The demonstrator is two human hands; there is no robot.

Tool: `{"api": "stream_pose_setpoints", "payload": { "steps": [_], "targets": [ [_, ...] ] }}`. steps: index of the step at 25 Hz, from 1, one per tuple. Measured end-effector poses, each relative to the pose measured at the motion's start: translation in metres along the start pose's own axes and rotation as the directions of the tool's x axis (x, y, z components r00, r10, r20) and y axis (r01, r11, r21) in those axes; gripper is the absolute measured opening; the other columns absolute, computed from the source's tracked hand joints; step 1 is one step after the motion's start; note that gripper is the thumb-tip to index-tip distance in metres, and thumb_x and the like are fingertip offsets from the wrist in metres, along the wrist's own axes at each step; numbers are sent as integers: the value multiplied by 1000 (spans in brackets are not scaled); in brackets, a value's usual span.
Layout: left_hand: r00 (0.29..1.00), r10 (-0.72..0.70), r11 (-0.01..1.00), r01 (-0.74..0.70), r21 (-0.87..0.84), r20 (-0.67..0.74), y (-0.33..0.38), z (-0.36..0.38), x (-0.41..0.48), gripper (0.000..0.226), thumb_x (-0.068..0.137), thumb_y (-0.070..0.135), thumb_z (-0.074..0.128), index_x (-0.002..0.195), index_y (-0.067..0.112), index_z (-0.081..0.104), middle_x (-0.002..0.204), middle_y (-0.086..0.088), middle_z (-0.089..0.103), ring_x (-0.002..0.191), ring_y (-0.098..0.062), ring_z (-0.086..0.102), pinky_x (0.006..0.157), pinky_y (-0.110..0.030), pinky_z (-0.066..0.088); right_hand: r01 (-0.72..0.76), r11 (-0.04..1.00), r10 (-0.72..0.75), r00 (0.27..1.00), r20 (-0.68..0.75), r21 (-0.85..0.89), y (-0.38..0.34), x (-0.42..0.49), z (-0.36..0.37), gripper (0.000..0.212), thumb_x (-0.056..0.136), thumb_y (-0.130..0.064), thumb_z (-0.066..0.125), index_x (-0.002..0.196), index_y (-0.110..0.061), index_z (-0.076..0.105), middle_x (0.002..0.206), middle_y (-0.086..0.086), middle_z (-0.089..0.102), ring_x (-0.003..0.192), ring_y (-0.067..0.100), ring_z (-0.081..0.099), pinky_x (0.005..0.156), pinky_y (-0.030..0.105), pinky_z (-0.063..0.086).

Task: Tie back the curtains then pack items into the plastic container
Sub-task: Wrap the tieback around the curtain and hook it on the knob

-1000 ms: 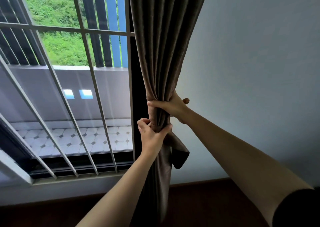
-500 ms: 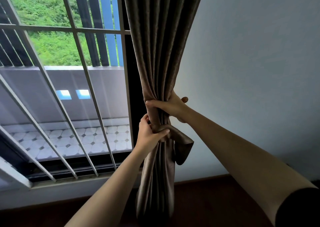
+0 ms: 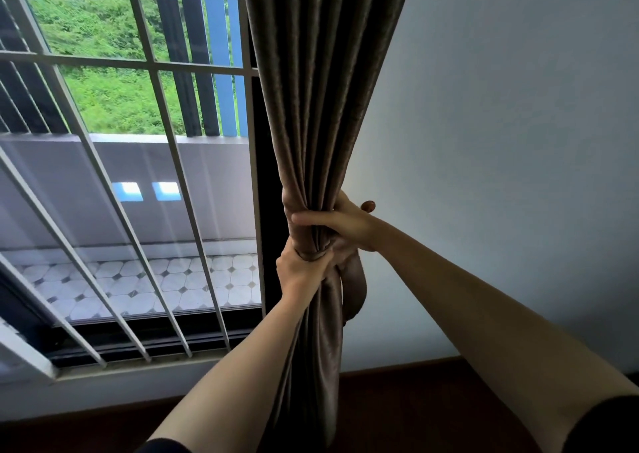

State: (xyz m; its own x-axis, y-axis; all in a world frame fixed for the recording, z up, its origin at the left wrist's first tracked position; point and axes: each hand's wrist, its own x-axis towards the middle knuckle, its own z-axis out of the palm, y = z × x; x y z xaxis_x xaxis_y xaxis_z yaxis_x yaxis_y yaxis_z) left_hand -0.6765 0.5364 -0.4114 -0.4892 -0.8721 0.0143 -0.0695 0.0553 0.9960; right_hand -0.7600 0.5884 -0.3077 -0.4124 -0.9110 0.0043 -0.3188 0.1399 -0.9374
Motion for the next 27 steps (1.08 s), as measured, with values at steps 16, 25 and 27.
{"api": "stream_pose_setpoints", "payload": {
  "steps": [16, 25, 27],
  "targets": [
    [992, -10, 996, 20, -82, 129, -9, -6, 4, 19, 57, 29, 75, 67, 33, 59, 58, -4, 63, 51, -22, 59, 53, -32, 49, 52, 623, 76, 989, 126, -781, 68, -5, -41, 29, 83, -18, 63, 104, -1, 54, 98, 10, 60, 78, 20, 50, 77, 37, 44],
    [989, 17, 993, 0, -114, 148, -16, -5, 6, 35, 54, 37, 80, 86, 30, 67, 86, -2, 74, 84, -22, 72, 77, -46, 59, 73, 501, 26, 995, 99, -862, 68, -8, -51, 21, 84, -30, 64, 94, -11, 64, 77, 5, 57, 73, 21, 52, 67, 30, 40],
    [989, 20, 994, -5, -105, 144, -16, -6, 6, 32, 57, 35, 78, 87, 27, 67, 85, -2, 73, 82, -22, 72, 75, -46, 59, 71, 583, -48, 997, 53, -809, 70, -14, -55, 22, 79, -27, 71, 74, -11, 57, 76, 4, 54, 71, 18, 48, 64, 29, 37]
  ]
}}
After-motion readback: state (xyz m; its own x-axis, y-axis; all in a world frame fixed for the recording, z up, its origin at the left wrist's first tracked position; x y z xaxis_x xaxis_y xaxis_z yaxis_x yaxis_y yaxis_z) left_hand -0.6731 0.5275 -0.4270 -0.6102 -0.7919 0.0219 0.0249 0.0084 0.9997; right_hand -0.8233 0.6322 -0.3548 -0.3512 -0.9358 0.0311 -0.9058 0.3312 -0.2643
